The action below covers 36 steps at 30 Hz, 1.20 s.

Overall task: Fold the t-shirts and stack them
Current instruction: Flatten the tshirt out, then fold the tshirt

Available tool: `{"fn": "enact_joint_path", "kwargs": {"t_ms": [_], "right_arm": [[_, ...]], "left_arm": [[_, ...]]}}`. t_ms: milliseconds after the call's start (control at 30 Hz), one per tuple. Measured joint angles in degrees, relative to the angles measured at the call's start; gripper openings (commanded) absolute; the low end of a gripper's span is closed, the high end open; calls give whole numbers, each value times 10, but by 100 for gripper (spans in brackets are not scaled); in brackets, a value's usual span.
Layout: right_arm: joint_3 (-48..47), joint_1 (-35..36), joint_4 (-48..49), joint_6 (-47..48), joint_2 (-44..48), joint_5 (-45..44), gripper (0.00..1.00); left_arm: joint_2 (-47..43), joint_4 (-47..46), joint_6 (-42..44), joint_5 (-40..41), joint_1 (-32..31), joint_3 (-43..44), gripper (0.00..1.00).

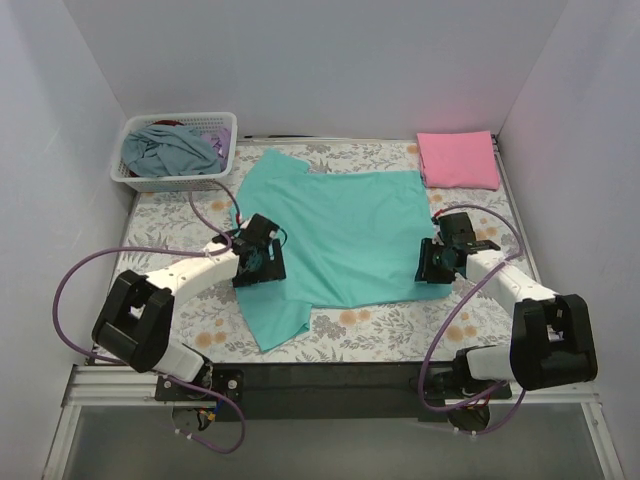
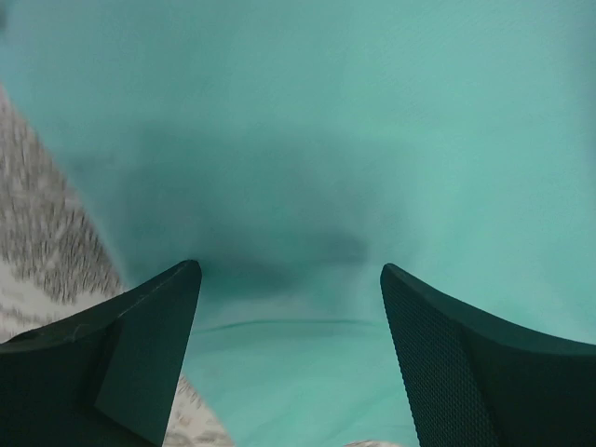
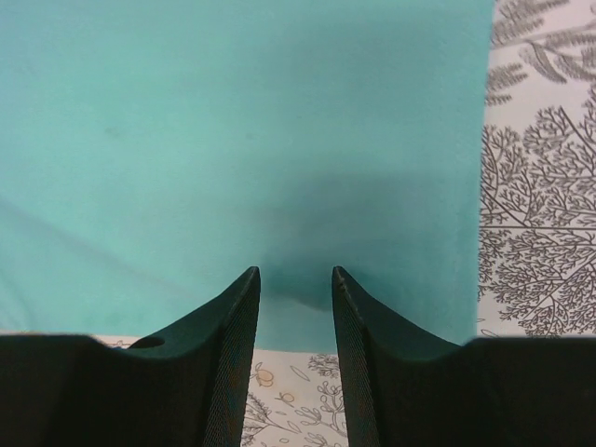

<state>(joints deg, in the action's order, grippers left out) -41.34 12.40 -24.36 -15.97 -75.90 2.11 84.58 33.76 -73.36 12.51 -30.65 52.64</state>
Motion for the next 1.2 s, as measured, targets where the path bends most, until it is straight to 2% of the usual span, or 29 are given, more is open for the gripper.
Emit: {"fn": "enact_joint_path", "kwargs": {"t_ms": [100,267,400,667,767,933,1000,1133,1200], "right_arm": [[44,-38,19,-12,11,20,43],[86,-81,56,-22,36,57,44],[112,-102,77,-31,61,77,44],[131,-109,43,-38,129,56,47],[129,-110,28,-38,154,51,48],[105,-107,-5,-33,190,51,51],[96,-100,-13,-32,202,49,51],[94,-81,-25,-31,221,49,51],[94,-73,-31,-31,226,49,50]], "left_arm": [[-8,40,-34,-7,2,-84,77],[-58,40,-63,-23,21,-118,75],[-77,34,-71,-49,68,-133,74],[-84,45,-74,-59,102,-131,77],[-84,66,-74,-56,104,-108,81],[-116,95,-77,-35,104,-59,81],[-132,105,-83,-25,104,-50,79],[-138,133,-106,-13,104,-53,65],[-133,145,-124,-9,104,-68,63]]}}
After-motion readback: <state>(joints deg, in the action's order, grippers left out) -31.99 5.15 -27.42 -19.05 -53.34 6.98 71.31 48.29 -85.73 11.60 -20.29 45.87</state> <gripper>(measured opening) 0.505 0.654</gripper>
